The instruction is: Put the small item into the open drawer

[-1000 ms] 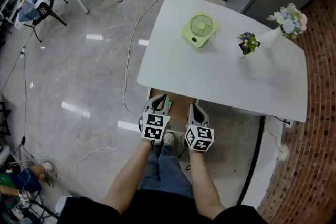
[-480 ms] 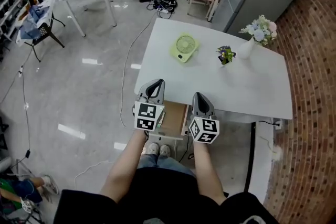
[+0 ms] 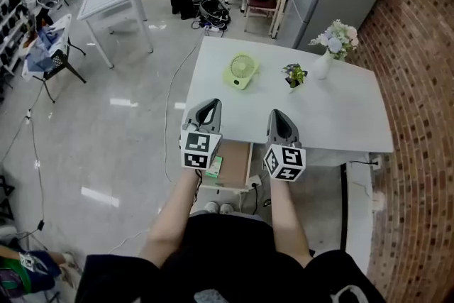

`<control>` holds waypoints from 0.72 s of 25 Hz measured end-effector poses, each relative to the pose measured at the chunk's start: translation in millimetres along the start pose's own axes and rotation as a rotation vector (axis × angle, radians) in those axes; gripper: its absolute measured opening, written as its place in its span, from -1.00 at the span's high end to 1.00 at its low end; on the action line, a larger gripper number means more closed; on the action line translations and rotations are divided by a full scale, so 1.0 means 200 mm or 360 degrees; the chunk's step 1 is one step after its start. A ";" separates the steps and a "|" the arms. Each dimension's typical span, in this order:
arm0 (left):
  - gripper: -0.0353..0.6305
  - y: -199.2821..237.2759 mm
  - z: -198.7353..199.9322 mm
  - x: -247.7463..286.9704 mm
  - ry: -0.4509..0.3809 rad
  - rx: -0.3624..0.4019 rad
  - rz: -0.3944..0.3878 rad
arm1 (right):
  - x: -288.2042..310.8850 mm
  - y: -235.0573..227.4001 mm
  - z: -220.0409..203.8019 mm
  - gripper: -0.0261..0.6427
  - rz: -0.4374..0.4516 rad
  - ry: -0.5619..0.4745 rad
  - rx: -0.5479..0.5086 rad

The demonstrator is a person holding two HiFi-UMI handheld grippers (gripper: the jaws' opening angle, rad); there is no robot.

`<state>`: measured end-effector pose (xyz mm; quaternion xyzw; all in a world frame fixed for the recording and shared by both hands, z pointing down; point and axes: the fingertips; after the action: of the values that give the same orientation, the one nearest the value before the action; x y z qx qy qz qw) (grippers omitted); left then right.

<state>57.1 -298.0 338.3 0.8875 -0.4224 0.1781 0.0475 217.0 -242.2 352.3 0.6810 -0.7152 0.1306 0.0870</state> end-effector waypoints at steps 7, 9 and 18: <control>0.83 -0.01 0.00 -0.02 -0.0006 0.0014 -0.0009 | -0.03 0.03 -0.01 0.93 -0.0006 0.0001 -0.0032; 0.83 -0.01 0.00 -0.02 -0.0003 0.0013 -0.0009 | -0.03 0.03 -0.01 0.93 -0.0002 0.0003 -0.0024; 0.83 -0.01 -0.03 -0.04 0.0018 -0.0003 -0.0017 | -0.04 0.06 -0.01 0.92 0.0006 0.0010 -0.0022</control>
<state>53.1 -289.1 341.1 0.8887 -0.4174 0.1825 0.0516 206.0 -232.5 351.1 0.6786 -0.7171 0.1281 0.0936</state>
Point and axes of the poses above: the fingertips, and each gripper's own axes: x forward along the fingers, y to its left, z out of its top, and after that the axes turned 15 degrees about y, right-handed
